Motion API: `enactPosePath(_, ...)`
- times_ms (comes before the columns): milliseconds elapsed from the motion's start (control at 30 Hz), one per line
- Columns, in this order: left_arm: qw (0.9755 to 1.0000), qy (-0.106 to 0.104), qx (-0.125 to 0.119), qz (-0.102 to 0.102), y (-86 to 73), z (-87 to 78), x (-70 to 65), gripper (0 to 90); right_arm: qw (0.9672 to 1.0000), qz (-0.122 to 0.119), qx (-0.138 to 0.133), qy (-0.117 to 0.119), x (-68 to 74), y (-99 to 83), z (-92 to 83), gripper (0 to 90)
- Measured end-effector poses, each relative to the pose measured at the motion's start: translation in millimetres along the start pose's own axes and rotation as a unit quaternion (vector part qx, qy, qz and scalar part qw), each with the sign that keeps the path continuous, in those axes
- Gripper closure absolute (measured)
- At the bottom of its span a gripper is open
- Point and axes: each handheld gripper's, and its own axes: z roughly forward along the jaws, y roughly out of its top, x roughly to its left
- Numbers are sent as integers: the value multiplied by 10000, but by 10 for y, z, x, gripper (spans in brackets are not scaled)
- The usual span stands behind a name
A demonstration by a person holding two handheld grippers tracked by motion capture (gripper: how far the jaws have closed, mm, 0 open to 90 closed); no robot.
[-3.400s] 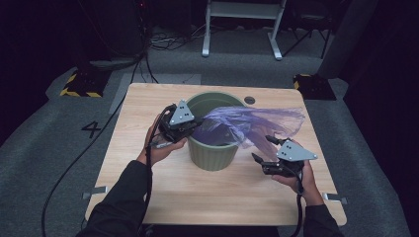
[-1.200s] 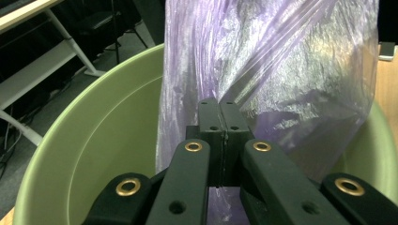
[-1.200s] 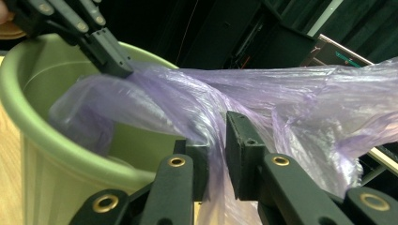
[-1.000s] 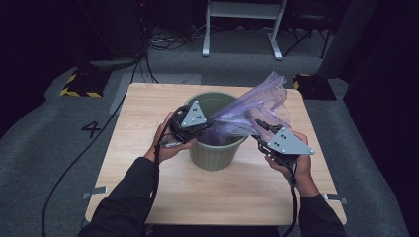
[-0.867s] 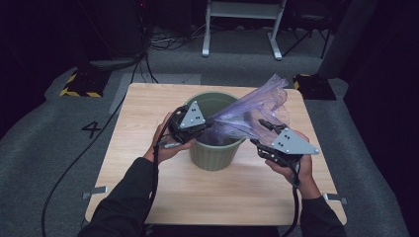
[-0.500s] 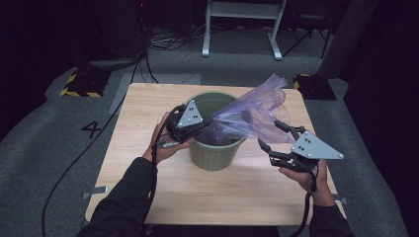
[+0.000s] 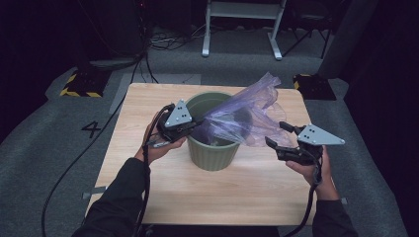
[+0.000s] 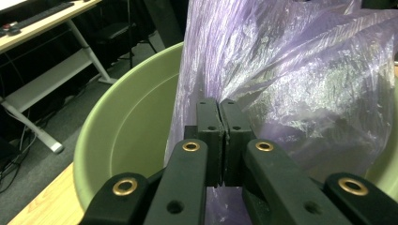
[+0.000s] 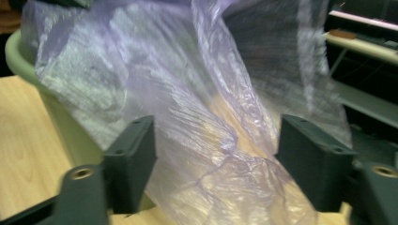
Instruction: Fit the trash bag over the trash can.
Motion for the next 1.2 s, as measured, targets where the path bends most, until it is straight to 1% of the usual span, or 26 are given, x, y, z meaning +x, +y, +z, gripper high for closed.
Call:
enactPosePath(33, 10000, -8, -3, -33, -8, -3, 6, 881, 10000, 9, 18, 40, 1, -11, 15, 396)
enactPosePath(67, 10000, -2, 6, -44, -13, -6, 12, 877, 9999, -13, 21, 104, -1, -18, 24, 482)
enactPosePath(100, 10000, 6, 4, -48, -18, -10, 18, 873, 9998, -38, 13, 177, 1, -20, 30, 516)
enactPosePath(133, 10000, -9, -14, -75, -23, -14, 23, 865, 9996, -47, -15, 269, 3, -18, 33, 574)
enactPosePath(167, 10000, -12, -18, -66, -25, -16, 26, 864, 9994, -56, -61, 348, 10, -13, 33, 658)
enactPosePath(233, 10000, 13, -33, -91, -32, -19, 28, 851, 9991, -102, -103, 398, 26, 0, 35, 744)
enactPosePath(300, 9999, 9, -48, -119, -36, -24, 32, 825, 9991, -171, -135, 366, 50, 20, 25, 818)
enactPosePath(367, 9999, 38, -50, -154, -34, -24, 33, 776, 9990, -209, -182, 342, 68, 38, 7, 854)
enactPosePath(433, 9997, 71, -62, -219, -28, -30, 35, 656, 9988, -259, -253, 318, 97, 71, -25, 870)
enactPosePath(500, 9994, 67, -89, -335, -16, -39, 34, 524, 9985, -357, -325, 269, 142, 121, -63, 875)
enactPosePath(567, 9988, 7, -169, -468, 2, -63, 25, 380, 9979, -439, -394, 273, 183, 163, -89, 878)
enactPosePath(600, 9984, -26, -250, -510, 16, -86, 10, 340, 9976, -486, -413, 276, 208, 187, -102, 879)
enactPosePath(667, 9982, -97, -346, -477, 44, -119, -23, 289, 9968, -585, -452, 299, 262, 233, -121, 881)
enactPosePath(733, 9981, -264, -423, -373, 83, -160, -71, 252, 9959, -693, -475, 340, 320, 273, -132, 880)
enactPosePath(800, 9979, -346, -464, -279, 126, -183, -131, 240, 9950, -788, -467, 392, 378, 302, -131, 875)
enactPosePath(867, 9974, -492, -498, -190, 166, -197, -194, 227, 9942, -871, -444, 447, 437, 321, -119, 873)
enactPosePath(967, 9974, -547, -454, -101, 196, -197, -256, 233, 9934, -928, -418, 525, 502, 332, -105, 864)
enactPosePath(1000, 9976, -537, -425, -78, 204, -190, -281, 249, 9931, -937, -423, 559, 523, 335, -100, 862)
enactPosePath(1033, 9978, -522, -394, -56, 210, -184, -296, 271, 9927, -964, -433, 589, 550, 339, -92, 860)
enactPosePath(1067, 9981, -508, -363, 14, 219, -180, -310, 296, 9925, -970, -425, 606, 568, 342, -89, 860)
enactPosePath(1100, 9981, -495, -367, 61, 227, -179, -331, 337, 9921, -988, -434, 638, 590, 347, -81, 860)
enactPosePath(1133, 9981, -489, -350, 109, 234, -178, -338, 395, 9916, -1005, -443, 680, 620, 352, -72, 858)
enactPosePath(1167, 9980, -524, -308, 194, 241, -174, -353, 439, 9914, -1014, -432, 706, 639, 355, -66, 856)
enactPosePath(1200, 9978, -523, -266, 295, 245, -171, -365, 506, 9909, -1045, -416, 746, 671, 358, -54, 853)
